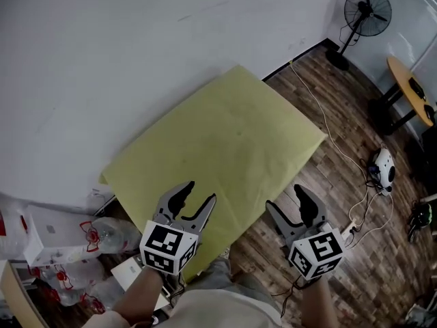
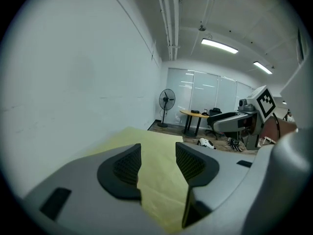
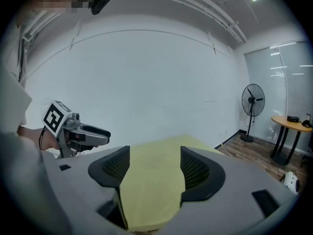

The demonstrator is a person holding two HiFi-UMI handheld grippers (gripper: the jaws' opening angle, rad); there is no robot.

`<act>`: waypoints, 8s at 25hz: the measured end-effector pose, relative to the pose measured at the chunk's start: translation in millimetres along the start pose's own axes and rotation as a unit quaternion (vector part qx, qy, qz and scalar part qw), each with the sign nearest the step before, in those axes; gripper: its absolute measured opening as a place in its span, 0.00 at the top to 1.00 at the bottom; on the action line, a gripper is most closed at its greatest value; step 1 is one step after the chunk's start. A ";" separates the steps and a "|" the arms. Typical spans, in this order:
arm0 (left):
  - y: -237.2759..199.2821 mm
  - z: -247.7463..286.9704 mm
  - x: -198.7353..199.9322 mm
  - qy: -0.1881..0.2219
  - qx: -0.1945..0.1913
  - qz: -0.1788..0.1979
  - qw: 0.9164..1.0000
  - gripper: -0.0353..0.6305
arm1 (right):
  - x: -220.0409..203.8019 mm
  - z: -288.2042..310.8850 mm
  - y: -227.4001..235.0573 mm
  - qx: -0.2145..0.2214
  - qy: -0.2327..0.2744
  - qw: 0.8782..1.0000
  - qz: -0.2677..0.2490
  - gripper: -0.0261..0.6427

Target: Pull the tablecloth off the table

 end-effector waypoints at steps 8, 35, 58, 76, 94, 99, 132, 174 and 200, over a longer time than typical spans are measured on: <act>-24.8 32.0 -18.9 -0.043 0.013 0.012 0.999 0.60 | -37.5 66.9 18.9 0.033 -0.056 0.998 0.006 0.46; -76.0 156.1 -177.4 -0.198 0.123 -0.132 0.963 0.59 | -197.3 202.8 114.8 0.084 -0.229 0.970 0.006 0.41; -93.0 164.9 -234.0 -0.262 0.191 -0.132 0.937 0.73 | -235.7 222.7 117.6 0.032 -0.242 0.969 -0.032 0.55; -85.2 138.4 -191.6 -0.152 0.166 -0.231 0.947 0.92 | -194.7 203.0 82.0 0.088 -0.208 0.973 -0.038 0.92; -76.8 32.8 -85.1 -0.012 0.203 -0.227 0.952 0.92 | -75.0 132.8 31.1 0.127 -0.120 0.984 -0.047 0.92; -64.8 10.7 -39.0 0.027 0.202 -0.194 0.960 0.92 | -29.4 108.5 30.5 0.127 -0.076 0.987 -0.057 0.92; 2.4 -125.8 173.6 0.235 0.182 0.013 0.955 0.92 | 211.8 -57.1 10.2 0.119 0.226 0.962 -0.094 0.92; 292.4 -219.4 63.7 0.277 0.283 0.009 0.918 0.91 | 91.8 -302.1 39.8 0.253 0.264 0.920 -0.141 0.92; 507.2 -290.7 28.4 0.238 0.325 -0.002 0.915 0.91 | 32.1 -488.0 62.0 0.297 0.256 0.909 -0.140 0.92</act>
Point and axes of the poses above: the fingertips, and each gripper's own axes: z forward along the fingers, y to its right, x out of its top, the point moved 2 cm from there along -z, backward along the fingers, and after that the axes turned 5 degrees about -z, right-handed, at the moved point
